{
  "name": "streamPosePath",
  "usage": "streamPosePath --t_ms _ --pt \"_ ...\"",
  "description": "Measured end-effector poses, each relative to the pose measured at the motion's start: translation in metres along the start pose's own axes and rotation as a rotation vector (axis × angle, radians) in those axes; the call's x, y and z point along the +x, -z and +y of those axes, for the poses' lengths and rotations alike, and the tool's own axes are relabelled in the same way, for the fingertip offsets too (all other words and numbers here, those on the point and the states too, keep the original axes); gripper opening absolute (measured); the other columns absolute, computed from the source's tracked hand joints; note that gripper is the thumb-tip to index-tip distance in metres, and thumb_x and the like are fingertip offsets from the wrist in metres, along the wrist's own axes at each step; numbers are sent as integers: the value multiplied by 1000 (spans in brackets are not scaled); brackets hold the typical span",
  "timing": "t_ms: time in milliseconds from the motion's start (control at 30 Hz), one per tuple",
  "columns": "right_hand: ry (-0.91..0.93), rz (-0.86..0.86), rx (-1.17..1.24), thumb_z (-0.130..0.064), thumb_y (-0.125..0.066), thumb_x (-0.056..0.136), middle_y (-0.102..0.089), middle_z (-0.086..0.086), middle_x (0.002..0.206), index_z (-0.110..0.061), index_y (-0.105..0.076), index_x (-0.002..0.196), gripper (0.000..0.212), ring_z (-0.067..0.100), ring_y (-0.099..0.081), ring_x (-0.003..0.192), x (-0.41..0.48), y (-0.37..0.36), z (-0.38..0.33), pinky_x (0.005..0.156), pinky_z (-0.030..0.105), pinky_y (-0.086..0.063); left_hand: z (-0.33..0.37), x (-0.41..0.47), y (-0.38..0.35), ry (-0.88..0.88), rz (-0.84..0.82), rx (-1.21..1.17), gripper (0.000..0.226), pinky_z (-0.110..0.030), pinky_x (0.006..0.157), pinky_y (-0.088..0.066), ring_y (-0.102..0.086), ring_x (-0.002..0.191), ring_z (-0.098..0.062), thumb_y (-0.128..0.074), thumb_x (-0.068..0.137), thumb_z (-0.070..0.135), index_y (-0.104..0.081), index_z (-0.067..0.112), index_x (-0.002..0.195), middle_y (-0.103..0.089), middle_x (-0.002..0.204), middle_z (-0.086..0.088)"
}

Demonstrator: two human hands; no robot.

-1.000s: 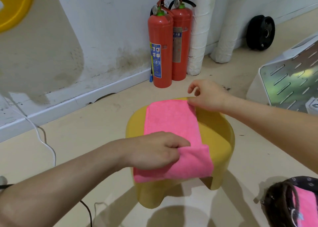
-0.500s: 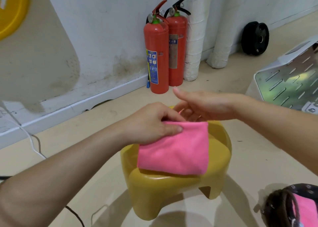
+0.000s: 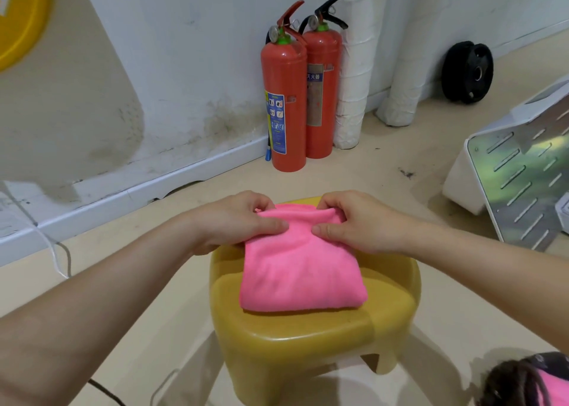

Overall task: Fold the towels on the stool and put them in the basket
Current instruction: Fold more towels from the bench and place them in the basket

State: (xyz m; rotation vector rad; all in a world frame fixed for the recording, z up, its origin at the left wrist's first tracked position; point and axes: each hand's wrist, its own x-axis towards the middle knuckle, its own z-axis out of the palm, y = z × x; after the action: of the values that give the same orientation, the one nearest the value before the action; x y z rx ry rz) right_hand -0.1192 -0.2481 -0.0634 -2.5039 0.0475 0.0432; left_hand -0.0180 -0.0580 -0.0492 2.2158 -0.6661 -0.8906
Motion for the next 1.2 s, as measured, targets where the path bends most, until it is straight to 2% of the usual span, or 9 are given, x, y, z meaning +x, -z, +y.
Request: streamPosePath --t_ms 133,267,400,533,667,834,934,1034,1200 --pt "-11 73 -72 -28 -64 88 -47 -14 73 -20 -52 89 14 11 -47 70 7 -10 4 57 23 -32 -3 9 -9 45 110 -60 22 -28 50 -50 -60 66 -23 -68 87 27 -58 11 99 -63 83 -12" --pt "-39 118 -104 -27 -61 90 -53 -5 84 -15 -55 99 16 17 -49 82 12 -16 7 67 28 -32 -5 17 -9 20 148 -16 19 -24 42 -48 -57 55 -20 -69 87 25 -62 13 101 -61 75 -11" --pt "-71 129 -85 -26 -59 92 -55 -1 90 -13 -54 100 17 18 -50 84 15 -17 9 68 28 -33 -6 23 -2 -65 274 197 20 -32 60 -55 -64 65 -20 -77 78 35 -72 19 87 -70 74 -4" --pt "-60 116 -141 -26 -50 96 -57 5 94 -12 -49 101 16 21 -48 83 16 -22 9 67 29 -31 -11 28 0 -75 333 270 24 -32 80 -52 -64 89 -16 -78 75 36 -75 22 94 -72 91 4" --pt "-106 72 -272 -34 -45 97 -58 12 107 -10 -49 107 26 28 -54 92 18 -22 7 71 33 -39 -12 28 0 -105 364 420 31 -27 78 -47 -61 96 -14 -75 75 45 -74 26 101 -71 101 7" --pt "-119 -55 -377 -48 -53 91 -47 7 119 -19 -51 126 45 25 -49 108 19 -2 9 91 37 -43 -7 22 2 -111 288 553 30 -26 61 -41 -58 80 -14 -75 74 46 -70 23 91 -66 84 7" --pt "-144 -203 -250 -40 -66 86 -55 0 110 -18 -55 120 42 15 -50 94 19 8 3 74 27 -40 -3 16 -1 -119 201 606 28 -28 66 -45 -57 79 -15 -76 73 42 -66 21 89 -64 83 7" --pt "-209 -315 -191 -37 -72 81 -61 -3 99 -16 -59 108 37 17 -58 90 16 9 -6 74 29 -47 3 7 2 -41 46 605 27 -26 71 -49 -59 80 -11 -78 72 35 -68 24 94 -63 83 11" --pt "-175 -324 -215 -27 -67 78 -60 -3 77 -15 -62 84 15 14 -54 68 14 6 -17 57 27 -41 1 -7 1 16 -95 440 16 -23 57 -40 -52 64 -10 -78 72 29 -65 20 68 -57 63 9"
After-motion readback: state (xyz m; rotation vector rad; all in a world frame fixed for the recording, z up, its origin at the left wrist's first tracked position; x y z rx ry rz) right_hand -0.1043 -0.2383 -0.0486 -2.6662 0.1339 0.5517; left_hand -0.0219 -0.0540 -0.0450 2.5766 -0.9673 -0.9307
